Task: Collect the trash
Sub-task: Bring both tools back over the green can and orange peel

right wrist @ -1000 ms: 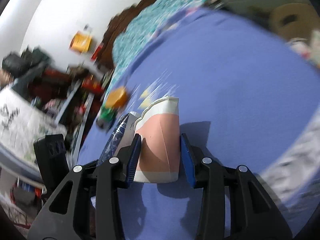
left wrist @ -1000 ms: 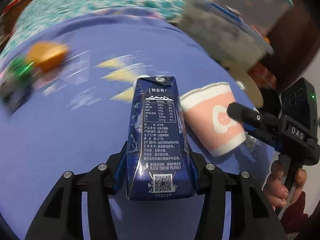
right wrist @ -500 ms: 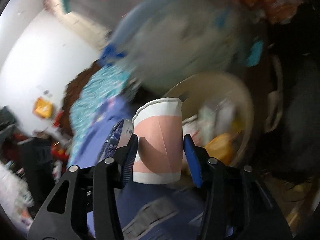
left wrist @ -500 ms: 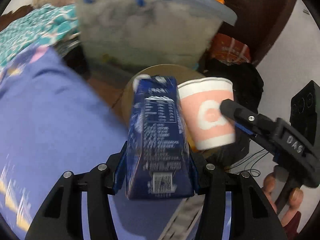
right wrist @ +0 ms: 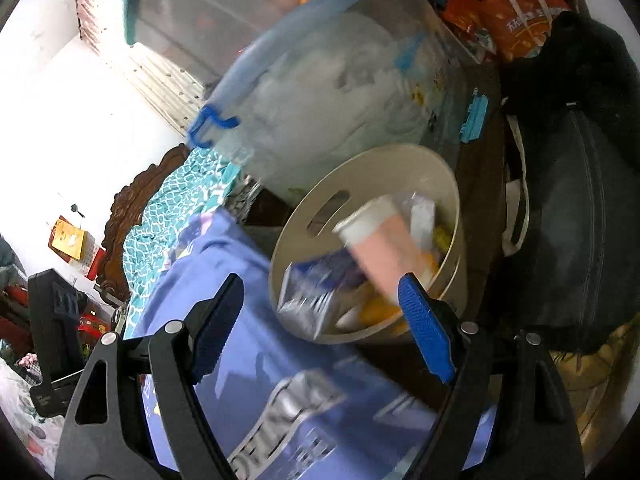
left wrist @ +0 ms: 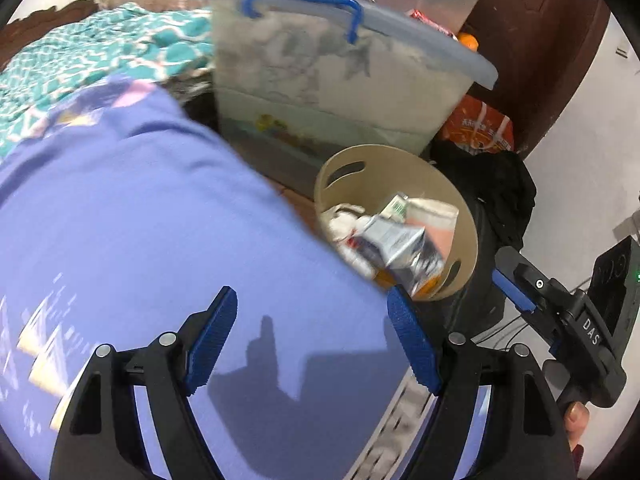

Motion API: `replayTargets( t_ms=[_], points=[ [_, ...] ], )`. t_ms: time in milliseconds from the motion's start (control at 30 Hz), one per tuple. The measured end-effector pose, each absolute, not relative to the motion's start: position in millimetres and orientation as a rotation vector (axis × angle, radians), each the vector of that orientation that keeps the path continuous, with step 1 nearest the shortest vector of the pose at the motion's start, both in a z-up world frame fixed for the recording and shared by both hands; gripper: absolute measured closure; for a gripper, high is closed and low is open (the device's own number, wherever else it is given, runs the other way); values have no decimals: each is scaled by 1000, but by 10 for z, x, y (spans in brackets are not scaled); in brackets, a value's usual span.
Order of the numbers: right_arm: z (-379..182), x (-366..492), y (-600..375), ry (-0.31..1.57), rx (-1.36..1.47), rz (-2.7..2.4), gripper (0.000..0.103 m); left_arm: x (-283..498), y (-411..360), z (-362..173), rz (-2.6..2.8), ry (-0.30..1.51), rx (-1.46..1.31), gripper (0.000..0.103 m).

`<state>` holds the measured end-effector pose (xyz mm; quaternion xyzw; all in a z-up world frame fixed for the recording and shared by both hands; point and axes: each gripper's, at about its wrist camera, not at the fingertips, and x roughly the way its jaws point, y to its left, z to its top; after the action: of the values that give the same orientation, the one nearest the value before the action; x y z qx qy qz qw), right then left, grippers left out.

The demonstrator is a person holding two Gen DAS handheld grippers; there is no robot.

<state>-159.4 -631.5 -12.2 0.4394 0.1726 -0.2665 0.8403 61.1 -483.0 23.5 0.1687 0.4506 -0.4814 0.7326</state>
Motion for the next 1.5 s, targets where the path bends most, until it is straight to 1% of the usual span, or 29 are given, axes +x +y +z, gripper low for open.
replayTargets(
  t_ms=[200, 367, 600, 767, 933, 1067, 1500],
  points=[
    [-100, -1452, -5651, 421, 849, -510, 23, 428, -4080, 255, -992, 906, 413, 29],
    [-123, -1344, -5312, 468, 838, -484, 23, 357, -3547, 274, -938, 863, 399, 28],
    [-47, -1298, -4988, 482, 821, -483, 23, 331, -3059, 413, -894, 799, 354, 25],
    [32, -1266, -4776, 486, 806, -488, 23, 311, -2830, 474, -884, 773, 322, 24],
    [36, -1221, -4643, 503, 809, -494, 17, 328, -2668, 473, -865, 767, 302, 23],
    [28, -1167, -4538, 525, 806, -489, 15, 371, -2536, 442, -834, 754, 292, 21],
    [38, -1017, -4300, 577, 767, -483, 14, 545, -2336, 192, -763, 755, 290, 21]
  ],
)
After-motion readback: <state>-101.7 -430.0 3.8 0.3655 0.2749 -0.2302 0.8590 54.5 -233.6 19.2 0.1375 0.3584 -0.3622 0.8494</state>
